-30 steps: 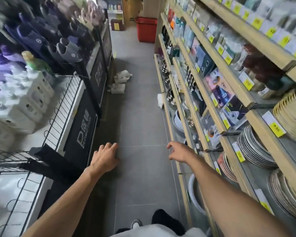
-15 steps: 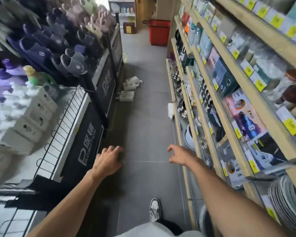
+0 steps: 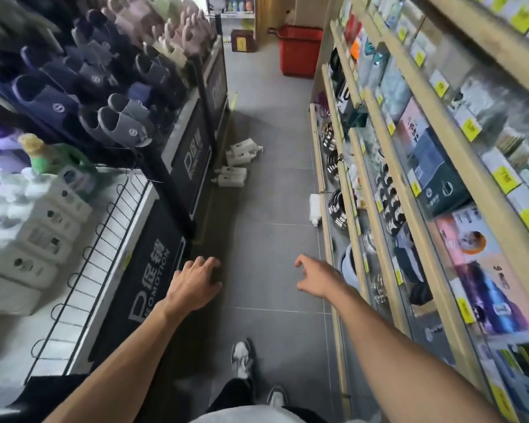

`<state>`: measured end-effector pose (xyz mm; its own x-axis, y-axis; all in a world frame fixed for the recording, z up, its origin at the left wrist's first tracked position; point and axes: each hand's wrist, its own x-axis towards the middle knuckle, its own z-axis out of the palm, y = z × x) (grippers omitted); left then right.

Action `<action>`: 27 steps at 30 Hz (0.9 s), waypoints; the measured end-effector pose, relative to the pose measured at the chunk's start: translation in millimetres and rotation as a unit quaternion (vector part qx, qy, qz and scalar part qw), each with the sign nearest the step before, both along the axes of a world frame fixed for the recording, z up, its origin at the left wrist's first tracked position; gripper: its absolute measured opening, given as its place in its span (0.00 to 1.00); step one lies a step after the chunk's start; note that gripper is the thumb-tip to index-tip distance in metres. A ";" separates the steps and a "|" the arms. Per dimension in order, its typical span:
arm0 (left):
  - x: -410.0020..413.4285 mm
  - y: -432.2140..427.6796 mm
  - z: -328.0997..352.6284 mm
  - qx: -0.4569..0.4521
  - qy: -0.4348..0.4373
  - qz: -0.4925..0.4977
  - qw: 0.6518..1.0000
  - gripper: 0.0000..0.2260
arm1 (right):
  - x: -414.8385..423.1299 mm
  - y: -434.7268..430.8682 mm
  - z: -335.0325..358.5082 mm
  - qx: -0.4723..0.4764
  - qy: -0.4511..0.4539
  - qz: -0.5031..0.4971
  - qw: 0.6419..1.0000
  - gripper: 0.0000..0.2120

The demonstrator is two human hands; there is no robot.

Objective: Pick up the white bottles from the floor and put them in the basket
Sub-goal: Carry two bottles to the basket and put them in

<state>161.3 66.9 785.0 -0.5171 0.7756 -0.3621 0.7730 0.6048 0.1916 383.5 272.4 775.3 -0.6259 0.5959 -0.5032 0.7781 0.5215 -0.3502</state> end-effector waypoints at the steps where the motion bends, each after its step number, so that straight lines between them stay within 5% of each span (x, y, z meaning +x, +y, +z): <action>1: -9.2 10.3 -1.7 0.003 -0.001 -0.001 1.000 0.24 | -9.0 9.4 -0.8 0.003 0.000 0.001 1.000 0.24; 27: -236.9 250.7 1.6 0.046 -0.017 -0.035 0.998 0.21 | -220.5 222.2 10.2 0.074 0.022 -0.060 0.995 0.26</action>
